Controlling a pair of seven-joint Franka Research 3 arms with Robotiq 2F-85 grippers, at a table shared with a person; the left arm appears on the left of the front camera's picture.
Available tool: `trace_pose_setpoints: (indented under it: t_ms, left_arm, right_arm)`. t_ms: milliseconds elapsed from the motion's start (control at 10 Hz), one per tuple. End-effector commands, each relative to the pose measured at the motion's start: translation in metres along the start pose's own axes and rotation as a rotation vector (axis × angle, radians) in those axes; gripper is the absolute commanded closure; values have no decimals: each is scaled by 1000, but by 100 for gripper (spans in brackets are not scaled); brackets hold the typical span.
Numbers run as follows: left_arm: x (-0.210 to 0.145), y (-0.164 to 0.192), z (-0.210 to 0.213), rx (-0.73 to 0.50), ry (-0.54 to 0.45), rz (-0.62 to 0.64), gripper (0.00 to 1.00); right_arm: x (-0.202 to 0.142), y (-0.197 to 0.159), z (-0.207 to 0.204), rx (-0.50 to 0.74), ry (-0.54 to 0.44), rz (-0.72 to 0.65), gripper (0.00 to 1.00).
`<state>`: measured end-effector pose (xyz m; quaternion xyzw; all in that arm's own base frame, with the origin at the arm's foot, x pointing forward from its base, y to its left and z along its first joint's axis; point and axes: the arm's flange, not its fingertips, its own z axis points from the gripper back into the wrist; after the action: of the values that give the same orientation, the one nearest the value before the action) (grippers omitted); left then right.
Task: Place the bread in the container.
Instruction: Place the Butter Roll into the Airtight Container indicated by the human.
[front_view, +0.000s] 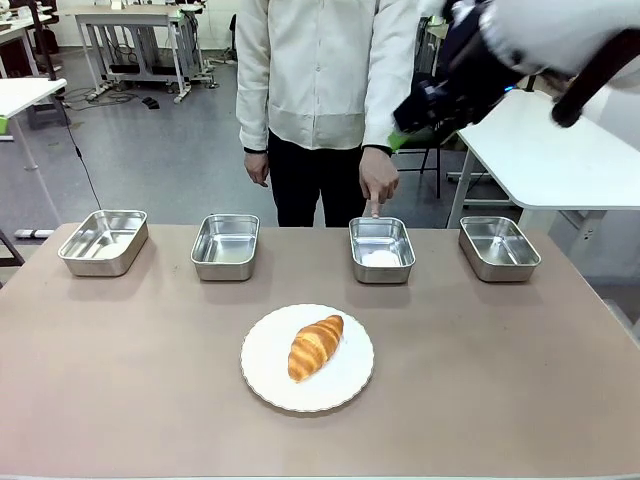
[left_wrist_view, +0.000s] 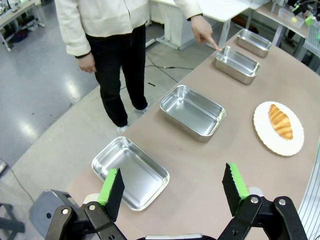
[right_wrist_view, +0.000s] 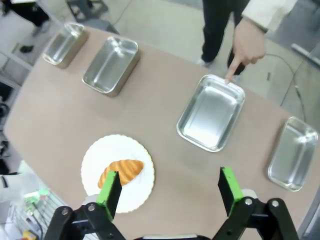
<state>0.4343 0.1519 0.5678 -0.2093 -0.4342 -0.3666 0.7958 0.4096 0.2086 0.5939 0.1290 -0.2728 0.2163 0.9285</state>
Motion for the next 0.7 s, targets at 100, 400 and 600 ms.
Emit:
trace_pose_setpoints:
  t_ms: [100,400,600]
  left_arm:
    - [1,-1,2,3,-13,0,0]
    - [1,-1,2,3,-13,0,0]
    - [1,-1,2,3,-13,0,0]
  right_arm:
    - [-9,61,-46,-184,78,-192,0]
    - [-52,109,-119,-197,270,-299,0]
    - [-68,117,-127,-117,307,-357,0]
